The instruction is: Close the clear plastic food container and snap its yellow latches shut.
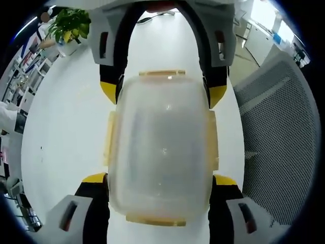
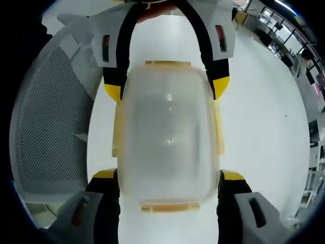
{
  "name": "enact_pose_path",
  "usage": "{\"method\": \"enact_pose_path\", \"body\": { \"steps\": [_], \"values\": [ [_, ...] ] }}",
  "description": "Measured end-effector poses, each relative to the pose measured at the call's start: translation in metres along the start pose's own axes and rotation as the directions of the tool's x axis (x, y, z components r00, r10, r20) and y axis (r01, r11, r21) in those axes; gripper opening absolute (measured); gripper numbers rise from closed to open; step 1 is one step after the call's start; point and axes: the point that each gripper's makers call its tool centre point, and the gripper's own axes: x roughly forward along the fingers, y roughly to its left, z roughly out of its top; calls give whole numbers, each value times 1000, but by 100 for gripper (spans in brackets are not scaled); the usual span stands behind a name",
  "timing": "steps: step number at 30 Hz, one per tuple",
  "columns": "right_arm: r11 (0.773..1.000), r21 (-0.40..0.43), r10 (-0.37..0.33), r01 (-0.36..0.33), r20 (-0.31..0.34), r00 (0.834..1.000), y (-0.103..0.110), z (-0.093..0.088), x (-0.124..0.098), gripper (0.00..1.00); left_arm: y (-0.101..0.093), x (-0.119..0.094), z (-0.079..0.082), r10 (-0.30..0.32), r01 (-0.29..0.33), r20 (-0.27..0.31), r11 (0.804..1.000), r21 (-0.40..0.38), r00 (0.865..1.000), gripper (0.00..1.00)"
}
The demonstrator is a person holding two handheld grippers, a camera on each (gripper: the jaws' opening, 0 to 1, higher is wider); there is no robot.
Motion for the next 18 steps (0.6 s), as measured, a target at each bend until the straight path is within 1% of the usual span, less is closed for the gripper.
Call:
{"method": "enact_pose_path", "body": {
  "steps": [18],
  "values": [
    [1000,0,-5,5,8,1000,-8,19,6,76,8,-5,-18,5,-5,-4,1000,-9,1000,78]
  ]
}}
